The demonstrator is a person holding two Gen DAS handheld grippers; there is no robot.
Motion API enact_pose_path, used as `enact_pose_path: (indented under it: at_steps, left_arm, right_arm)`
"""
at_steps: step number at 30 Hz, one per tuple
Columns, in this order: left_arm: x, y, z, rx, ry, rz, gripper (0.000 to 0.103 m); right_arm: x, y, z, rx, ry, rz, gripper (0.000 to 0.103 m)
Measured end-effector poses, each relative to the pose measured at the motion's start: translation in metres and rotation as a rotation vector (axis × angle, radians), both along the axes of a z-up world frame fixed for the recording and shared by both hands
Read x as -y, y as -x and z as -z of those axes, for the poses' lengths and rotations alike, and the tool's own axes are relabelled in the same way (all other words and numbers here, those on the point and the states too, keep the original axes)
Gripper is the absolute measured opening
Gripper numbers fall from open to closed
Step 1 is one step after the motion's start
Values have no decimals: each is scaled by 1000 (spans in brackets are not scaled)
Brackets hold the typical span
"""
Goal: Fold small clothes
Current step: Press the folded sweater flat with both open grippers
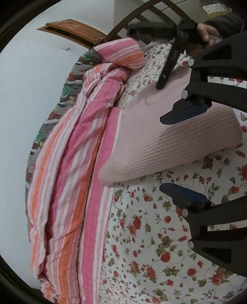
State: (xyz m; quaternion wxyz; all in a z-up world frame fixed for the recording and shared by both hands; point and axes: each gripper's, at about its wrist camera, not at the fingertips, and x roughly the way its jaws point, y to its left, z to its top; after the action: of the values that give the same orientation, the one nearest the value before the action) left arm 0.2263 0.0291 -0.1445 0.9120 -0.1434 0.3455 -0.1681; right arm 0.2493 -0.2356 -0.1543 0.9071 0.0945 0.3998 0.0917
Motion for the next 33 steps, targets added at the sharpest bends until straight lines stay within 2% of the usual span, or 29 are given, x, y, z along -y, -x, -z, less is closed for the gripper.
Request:
enact_pose_path:
  at_steps: [1,3,4,7,9,10,12,14,18,21,22,24,27,29,33]
  left_arm:
    - [0,-1,1,-4,6,4,62]
    - [-1,-4,4,-15,12,1,62]
    - [-3,-6,7,-27,16,-9,62]
    - [-13,-18,17,-117,120,-28,62]
    - [-21,-30,22,-178,199,-35,62]
    - [-23,-39,23,-188,195,-44,62]
    - [-23,-54,25,-194,168,-65,62]
    - [-24,-74,31,-224,185,-53,62]
    - [-25,-117,44,-302,276,-9,58]
    - [-20,-148,53,-348,280,-19,47]
    - [-21,-157,56,-360,302,-25,41]
    - [-22,-169,56,-356,322,-37,32]
    - [-21,-182,48,-302,269,-71,30]
    - [-15,-182,40,-262,190,-85,31]
    - [13,-163,6,-90,-48,-91,29]
  right_arm:
    - [-2,1,-8,5,20,-2,24]
    - [-2,7,-27,69,17,8,29]
    - [-6,13,-39,129,4,7,30]
    - [-25,19,-45,186,-16,-94,42]
    - [-38,16,-30,159,51,-130,42]
    - [-43,13,-17,120,91,-128,42]
    - [-43,11,1,73,107,-99,42]
    - [-41,15,0,85,96,-91,42]
    - [-38,13,-3,81,85,-106,42]
    - [-37,16,1,84,92,-109,42]
    - [-38,17,1,84,100,-110,42]
    - [-39,16,2,79,111,-109,42]
    - [-39,15,3,76,116,-110,42]
    - [-38,13,3,70,110,-111,42]
    - [-29,13,-7,89,62,-131,42]
